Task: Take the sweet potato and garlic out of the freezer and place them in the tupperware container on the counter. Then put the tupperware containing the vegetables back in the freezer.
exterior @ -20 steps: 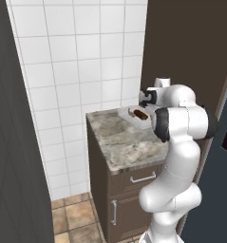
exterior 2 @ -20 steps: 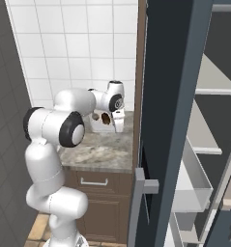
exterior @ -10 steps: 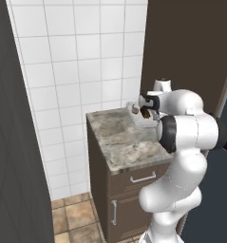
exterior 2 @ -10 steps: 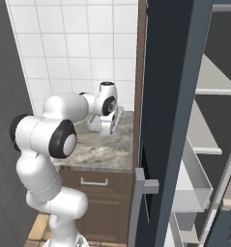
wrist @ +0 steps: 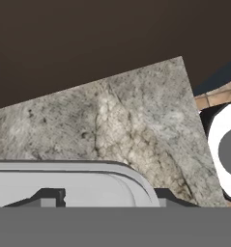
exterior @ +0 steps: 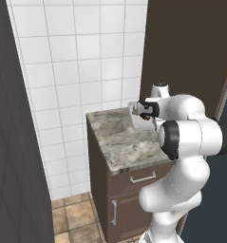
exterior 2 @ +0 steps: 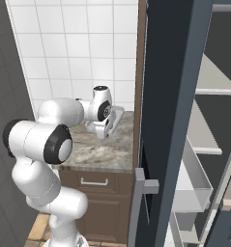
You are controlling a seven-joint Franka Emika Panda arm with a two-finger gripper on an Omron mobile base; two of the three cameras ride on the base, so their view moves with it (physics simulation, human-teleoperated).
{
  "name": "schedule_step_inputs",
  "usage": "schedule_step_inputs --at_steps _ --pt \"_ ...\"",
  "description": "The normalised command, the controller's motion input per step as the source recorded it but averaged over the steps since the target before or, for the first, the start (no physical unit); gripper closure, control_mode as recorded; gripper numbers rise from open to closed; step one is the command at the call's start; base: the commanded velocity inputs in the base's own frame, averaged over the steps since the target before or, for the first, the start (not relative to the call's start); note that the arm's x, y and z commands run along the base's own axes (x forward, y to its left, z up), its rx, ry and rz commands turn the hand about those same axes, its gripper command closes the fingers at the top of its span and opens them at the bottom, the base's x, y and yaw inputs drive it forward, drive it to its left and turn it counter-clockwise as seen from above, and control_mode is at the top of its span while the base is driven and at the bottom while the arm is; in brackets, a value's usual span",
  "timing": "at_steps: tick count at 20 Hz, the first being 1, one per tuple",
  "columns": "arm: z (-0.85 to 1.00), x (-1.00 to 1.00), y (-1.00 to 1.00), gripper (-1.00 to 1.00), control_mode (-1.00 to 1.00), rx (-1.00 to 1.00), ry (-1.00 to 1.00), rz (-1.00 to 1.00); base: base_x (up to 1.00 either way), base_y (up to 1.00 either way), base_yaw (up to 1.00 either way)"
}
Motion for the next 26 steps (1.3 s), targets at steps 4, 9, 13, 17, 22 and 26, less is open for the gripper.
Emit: schedule_step_inputs --at_steps 4,9,13,17,22,26 --pt "0.16 -0.10 0.00 1.00 -1.00 0.00 -0.10 0.01 0.00 0.00 0.00" --pt "0.60 -0.37 0.00 1.00 -1.00 0.00 -0.16 0.05 0.00 0.00 0.00" --pt "0.84 -0.57 0.00 1.00 -1.00 0.00 -0.07 0.01 0.00 0.00 0.00" --pt "0.77 -0.73 0.02 1.00 -1.00 0.00 -0.08 0.00 0.00 0.00 0.00" --pt "0.71 -0.56 0.08 1.00 -1.00 0.00 -0.05 0.00 0.00 0.00 0.00" --pt "0.50 -0.50 0.05 1.00 -1.00 -0.01 -0.10 0.00 0.00 0.00 0.00"
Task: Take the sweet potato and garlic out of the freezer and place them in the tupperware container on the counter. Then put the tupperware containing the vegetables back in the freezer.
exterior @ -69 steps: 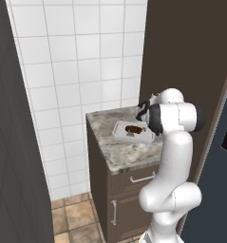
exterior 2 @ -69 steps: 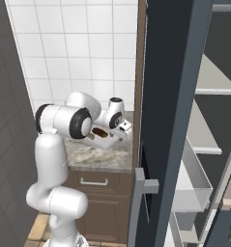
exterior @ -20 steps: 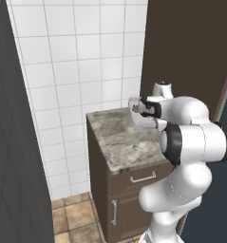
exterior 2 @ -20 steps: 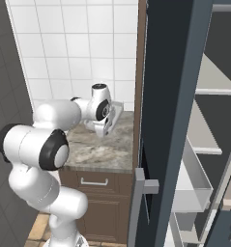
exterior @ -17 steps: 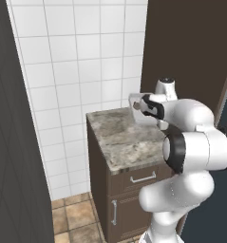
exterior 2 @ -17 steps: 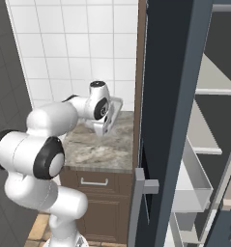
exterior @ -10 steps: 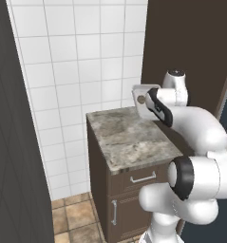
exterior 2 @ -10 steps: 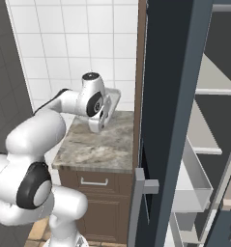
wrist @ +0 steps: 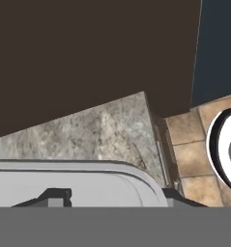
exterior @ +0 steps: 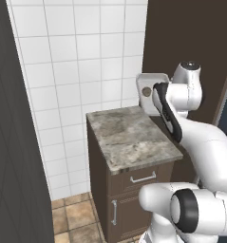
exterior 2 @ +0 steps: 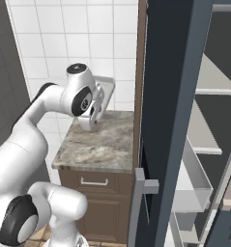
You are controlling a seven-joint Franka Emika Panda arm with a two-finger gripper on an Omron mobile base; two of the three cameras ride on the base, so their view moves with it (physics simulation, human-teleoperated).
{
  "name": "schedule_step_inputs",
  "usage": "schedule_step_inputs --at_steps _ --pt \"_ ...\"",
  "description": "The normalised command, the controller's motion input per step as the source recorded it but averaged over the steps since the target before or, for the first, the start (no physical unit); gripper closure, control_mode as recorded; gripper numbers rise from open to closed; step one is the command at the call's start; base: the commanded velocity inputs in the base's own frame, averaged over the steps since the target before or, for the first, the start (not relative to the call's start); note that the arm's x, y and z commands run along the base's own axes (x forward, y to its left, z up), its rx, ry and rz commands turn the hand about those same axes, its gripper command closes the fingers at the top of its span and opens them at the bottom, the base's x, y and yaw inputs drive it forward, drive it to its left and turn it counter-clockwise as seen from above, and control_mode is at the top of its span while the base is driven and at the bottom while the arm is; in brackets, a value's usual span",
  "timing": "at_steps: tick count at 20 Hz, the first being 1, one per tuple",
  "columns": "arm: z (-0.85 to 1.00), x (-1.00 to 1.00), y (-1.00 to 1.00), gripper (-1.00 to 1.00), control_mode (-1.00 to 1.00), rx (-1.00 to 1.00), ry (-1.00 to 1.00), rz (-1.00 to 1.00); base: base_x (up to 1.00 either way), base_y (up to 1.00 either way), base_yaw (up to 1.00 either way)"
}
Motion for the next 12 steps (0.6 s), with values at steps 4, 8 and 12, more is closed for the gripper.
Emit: schedule_step_inputs --at_steps 4,8,12 --pt "0.47 -0.47 0.07 1.00 -1.00 -0.01 -0.08 0.00 0.00 0.00 0.00" --pt "0.48 -0.64 0.00 1.00 -1.00 -0.01 -0.05 0.00 0.00 0.00 0.00" --pt "0.45 -0.74 0.00 1.00 -1.00 -0.01 -0.01 0.00 0.00 0.00 0.00"
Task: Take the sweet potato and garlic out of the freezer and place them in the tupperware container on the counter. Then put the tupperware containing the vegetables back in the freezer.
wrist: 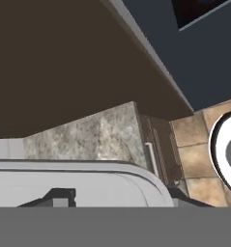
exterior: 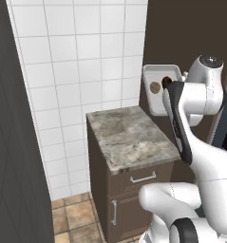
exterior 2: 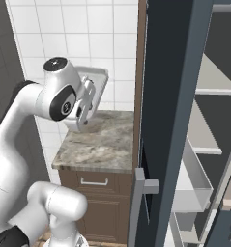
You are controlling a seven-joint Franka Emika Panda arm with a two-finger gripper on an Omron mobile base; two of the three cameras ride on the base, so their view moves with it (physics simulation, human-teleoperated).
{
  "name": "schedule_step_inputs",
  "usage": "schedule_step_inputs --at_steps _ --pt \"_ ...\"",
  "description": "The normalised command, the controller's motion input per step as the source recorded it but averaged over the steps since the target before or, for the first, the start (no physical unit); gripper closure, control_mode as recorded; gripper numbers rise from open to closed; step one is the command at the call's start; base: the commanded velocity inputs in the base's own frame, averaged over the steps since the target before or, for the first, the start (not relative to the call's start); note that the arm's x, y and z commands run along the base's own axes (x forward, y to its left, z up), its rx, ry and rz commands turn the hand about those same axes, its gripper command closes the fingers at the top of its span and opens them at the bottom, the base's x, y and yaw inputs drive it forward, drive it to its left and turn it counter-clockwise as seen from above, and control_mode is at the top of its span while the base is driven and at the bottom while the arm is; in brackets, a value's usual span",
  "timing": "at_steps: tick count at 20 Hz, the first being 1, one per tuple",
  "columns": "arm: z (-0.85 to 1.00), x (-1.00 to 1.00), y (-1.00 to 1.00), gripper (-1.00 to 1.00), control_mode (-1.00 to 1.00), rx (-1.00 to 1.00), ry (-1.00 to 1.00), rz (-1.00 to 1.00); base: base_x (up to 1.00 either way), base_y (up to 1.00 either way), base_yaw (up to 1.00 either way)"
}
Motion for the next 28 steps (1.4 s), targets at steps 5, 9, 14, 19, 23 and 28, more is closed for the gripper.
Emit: schedule_step_inputs --at_steps 5,9,14,19,23,28 --pt "0.27 -0.57 0.02 1.00 -1.00 -0.01 0.00 0.03 0.00 0.00 0.00" --pt "0.05 -0.40 0.05 1.00 -1.00 -0.01 0.00 0.06 0.00 0.00 0.00" --pt "0.03 -0.39 0.06 1.00 -1.00 -0.02 -0.01 0.03 0.00 0.00 0.00" --pt "0.00 -0.03 0.04 1.00 -1.00 0.00 0.03 0.01 0.00 0.00 0.00" --pt "0.00 0.09 0.01 1.00 -1.00 0.00 0.02 0.00 0.00 0.00 0.00" --pt "0.00 0.04 0.01 1.00 -1.00 0.00 0.03 0.00 0.00 0.00 0.00"
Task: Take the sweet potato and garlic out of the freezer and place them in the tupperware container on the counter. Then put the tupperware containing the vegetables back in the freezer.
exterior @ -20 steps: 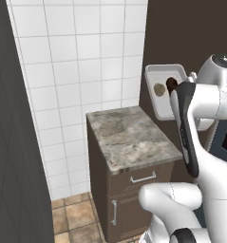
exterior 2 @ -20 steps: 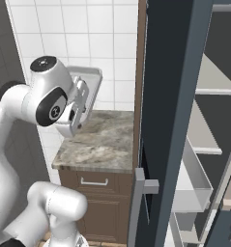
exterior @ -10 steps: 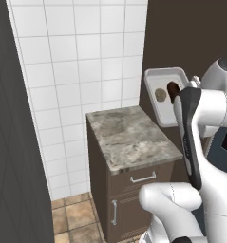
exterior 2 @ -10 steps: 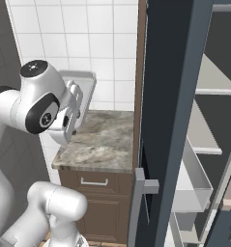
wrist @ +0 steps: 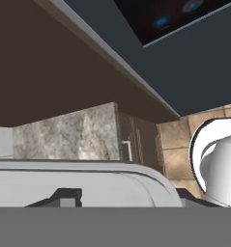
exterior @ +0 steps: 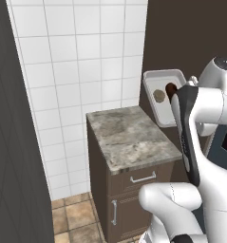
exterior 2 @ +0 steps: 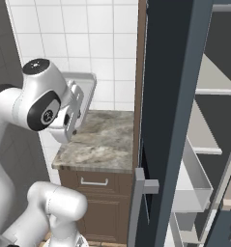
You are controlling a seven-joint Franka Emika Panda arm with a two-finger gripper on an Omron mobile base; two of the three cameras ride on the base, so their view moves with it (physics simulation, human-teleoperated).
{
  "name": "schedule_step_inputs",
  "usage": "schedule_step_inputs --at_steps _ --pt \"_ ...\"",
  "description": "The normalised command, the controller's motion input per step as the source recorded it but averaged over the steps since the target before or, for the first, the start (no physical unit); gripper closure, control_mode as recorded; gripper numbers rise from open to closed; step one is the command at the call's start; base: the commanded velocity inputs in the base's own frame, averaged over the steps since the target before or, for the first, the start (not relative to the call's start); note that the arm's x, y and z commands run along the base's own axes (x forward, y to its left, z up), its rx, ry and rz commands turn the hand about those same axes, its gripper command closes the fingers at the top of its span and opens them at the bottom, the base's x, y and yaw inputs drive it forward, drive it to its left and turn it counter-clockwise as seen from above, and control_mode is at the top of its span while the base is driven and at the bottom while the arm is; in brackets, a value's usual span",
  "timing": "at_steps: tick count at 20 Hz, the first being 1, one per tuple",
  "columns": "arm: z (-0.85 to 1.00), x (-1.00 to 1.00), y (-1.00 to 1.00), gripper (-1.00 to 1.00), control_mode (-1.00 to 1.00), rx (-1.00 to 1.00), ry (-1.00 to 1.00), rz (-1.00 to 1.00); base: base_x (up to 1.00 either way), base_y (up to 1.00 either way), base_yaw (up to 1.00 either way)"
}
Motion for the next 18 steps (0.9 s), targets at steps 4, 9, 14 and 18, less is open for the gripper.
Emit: schedule_step_inputs --at_steps 4,9,14,18 --pt "0.00 0.00 0.00 1.00 -1.00 0.00 0.03 0.00 0.00 0.00 0.00" --pt "0.00 0.00 0.00 1.00 1.00 0.00 0.00 0.00 -0.02 0.00 0.00" --pt "0.00 0.00 0.00 1.00 1.00 0.00 0.00 0.00 -0.61 0.00 0.00" --pt "0.00 0.00 0.00 1.00 1.00 0.00 0.00 0.00 -0.88 0.00 0.00"
